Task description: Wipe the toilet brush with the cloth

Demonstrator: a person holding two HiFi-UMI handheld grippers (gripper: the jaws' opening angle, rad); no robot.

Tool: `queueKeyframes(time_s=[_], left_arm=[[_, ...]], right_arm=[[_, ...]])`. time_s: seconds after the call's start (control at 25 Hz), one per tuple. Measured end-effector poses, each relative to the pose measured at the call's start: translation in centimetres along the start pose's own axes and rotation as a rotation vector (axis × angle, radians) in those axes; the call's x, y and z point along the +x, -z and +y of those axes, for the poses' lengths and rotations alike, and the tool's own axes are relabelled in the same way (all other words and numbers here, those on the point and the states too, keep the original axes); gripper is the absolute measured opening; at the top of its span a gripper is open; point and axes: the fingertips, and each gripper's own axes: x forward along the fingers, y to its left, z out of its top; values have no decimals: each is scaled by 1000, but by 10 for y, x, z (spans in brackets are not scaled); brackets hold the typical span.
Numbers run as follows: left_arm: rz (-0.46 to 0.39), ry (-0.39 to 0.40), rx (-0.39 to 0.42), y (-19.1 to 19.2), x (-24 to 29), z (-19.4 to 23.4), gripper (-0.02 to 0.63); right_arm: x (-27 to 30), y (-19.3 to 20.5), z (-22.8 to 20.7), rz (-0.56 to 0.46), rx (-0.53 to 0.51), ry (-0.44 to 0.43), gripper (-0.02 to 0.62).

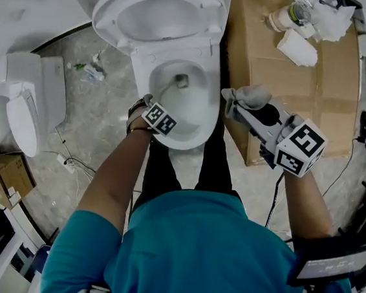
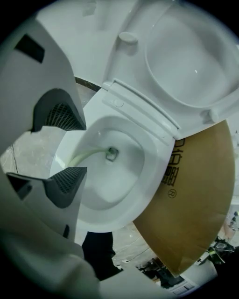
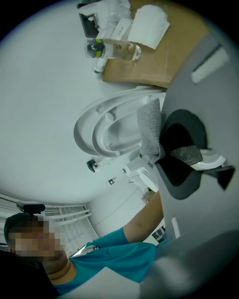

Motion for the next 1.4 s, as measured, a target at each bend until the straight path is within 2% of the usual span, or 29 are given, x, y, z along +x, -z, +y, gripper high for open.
queueKeyframes(time_s=[0.12,0.28,0.44,0.64,0.76,0.96,1.16,1.4], left_arm=[[-107,24,-105,-9,-43,8,230],[-306,77,-334,-13,-124,36,229],[-581,138,-516,-15,-235,71,218],[-983,118,-683,-5,-393,131,84],[-1185,82,-700,4,-486,162,40],[-1361,5,-649,40,-590,165,9],[-1459,-34,-645,61,-644,169,9],[-1484,-11,-625,64,-664,160,9]], right_arm=[[-7,-15,15,-21,-7,-2,37],[-17,-42,40,-54,-19,-8,37],[-30,-73,68,-85,-33,-7,37],[-45,-126,107,-149,-74,-22,37],[-49,-168,126,-181,-114,-33,37],[-60,-207,171,-217,-197,-28,37],[-71,-246,195,-259,-281,-24,37],[-86,-269,209,-300,-320,-4,37]])
